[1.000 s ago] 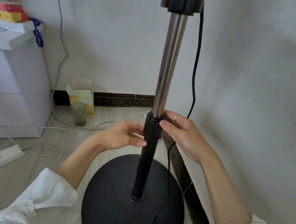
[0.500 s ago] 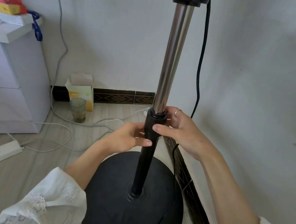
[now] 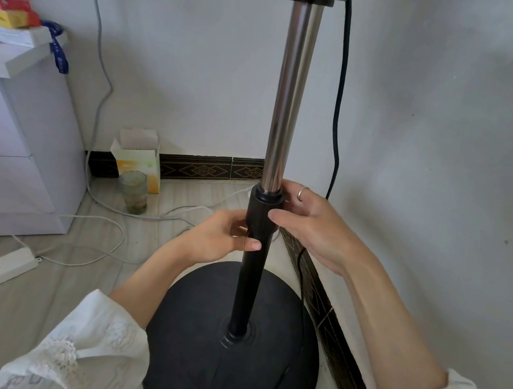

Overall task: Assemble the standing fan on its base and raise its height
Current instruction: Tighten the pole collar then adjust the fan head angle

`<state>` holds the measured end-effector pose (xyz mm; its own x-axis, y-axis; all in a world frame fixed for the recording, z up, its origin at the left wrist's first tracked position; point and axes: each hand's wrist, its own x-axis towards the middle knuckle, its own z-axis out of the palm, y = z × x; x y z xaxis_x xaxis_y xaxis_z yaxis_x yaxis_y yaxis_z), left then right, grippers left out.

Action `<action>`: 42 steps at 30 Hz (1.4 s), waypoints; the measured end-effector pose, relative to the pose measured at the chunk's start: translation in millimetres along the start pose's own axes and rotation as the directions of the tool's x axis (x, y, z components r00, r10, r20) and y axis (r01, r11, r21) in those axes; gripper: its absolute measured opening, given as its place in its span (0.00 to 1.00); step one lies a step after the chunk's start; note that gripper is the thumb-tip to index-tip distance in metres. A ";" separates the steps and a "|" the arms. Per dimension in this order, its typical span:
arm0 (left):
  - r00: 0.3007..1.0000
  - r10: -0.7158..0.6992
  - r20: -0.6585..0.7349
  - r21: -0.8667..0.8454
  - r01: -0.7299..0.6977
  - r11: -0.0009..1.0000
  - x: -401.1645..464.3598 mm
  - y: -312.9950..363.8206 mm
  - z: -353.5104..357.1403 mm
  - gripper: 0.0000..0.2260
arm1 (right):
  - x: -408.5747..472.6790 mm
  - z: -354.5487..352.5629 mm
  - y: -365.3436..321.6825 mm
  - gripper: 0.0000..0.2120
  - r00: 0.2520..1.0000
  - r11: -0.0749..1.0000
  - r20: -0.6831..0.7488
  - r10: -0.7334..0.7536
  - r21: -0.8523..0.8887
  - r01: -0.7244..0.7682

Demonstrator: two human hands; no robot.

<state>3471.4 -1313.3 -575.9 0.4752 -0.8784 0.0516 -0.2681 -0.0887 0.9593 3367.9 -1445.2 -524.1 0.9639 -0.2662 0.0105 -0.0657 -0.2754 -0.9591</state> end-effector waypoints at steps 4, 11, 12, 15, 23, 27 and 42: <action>1.000 -0.001 -0.002 0.003 0.001 1.000 0.2 -1.3 -0.1 0.13 | -0.8 -2.2 1.1 0.14 0.987 0.990 -0.132 -0.093 -0.122 0.077; 1.000 -0.001 -0.019 0.023 0.001 1.000 1.1 -0.5 -0.5 0.12 | 4.8 22.2 6.3 0.26 0.932 0.979 -0.348 -0.105 -0.202 0.035; 1.000 0.002 -0.027 0.031 -0.001 1.000 1.2 -0.8 0.0 0.12 | 5.7 27.2 5.1 0.30 0.914 0.957 -0.383 -0.130 -0.289 0.015; 0.999 0.008 -0.046 0.043 -0.006 0.999 2.0 -1.0 1.5 0.11 | 9.4 39.4 0.9 0.28 0.889 0.879 -0.415 -0.192 -0.476 -0.033; 1.000 0.024 -0.011 0.011 -0.024 1.000 -1.8 1.1 0.7 0.14 | -1.3 -4.8 -6.3 0.16 0.999 0.994 -0.041 0.014 -0.103 -0.018; 1.000 0.017 -0.009 0.012 -0.017 1.000 -1.6 1.7 -0.5 0.13 | 2.7 6.5 -4.5 0.19 0.978 0.961 -0.194 -0.080 -0.274 0.024; 1.000 0.001 -0.014 0.000 -0.001 1.000 -0.3 -1.1 -0.7 0.12 | 6.3 14.6 1.3 0.26 0.986 0.950 -0.155 -0.068 -0.311 0.016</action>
<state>3472.1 -1312.6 -576.8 0.4867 -0.8718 0.0560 -0.2684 -0.0883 0.9592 3377.6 -1433.8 -529.4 0.9146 -0.3865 0.1189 -0.1269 -0.5534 -0.8232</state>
